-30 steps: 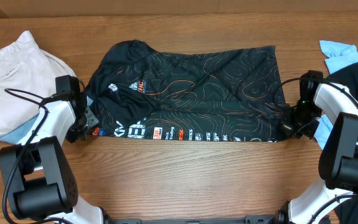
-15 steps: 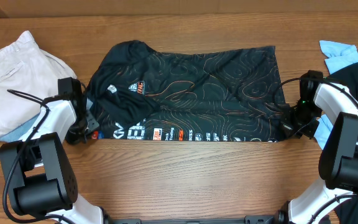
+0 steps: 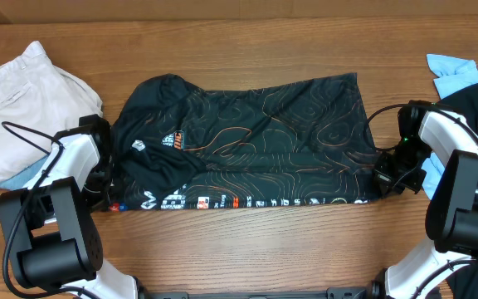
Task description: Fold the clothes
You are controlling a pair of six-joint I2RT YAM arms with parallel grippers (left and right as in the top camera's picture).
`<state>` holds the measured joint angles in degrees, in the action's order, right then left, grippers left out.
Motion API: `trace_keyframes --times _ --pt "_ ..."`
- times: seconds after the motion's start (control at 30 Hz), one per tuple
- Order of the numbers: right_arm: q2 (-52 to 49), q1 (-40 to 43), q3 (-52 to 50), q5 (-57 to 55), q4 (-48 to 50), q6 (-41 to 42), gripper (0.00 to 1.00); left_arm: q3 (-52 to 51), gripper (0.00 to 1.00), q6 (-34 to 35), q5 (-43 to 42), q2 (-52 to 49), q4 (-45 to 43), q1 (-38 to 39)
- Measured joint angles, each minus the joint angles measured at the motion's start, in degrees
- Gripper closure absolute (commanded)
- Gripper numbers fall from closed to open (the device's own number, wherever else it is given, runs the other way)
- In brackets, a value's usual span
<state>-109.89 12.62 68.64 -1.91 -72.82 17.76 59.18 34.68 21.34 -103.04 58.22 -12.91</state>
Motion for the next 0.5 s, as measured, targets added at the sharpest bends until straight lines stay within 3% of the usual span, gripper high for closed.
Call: trace_keyframes --times 0.37,0.5 --pt "0.0 0.0 0.0 -0.6 -6.4 0.0 0.96 0.0 0.96 1.2 1.0 1.8 2.4 0.0" --pt "0.0 0.0 0.0 -0.6 -5.3 0.0 0.94 0.0 0.85 1.2 1.0 4.1 1.7 0.0"
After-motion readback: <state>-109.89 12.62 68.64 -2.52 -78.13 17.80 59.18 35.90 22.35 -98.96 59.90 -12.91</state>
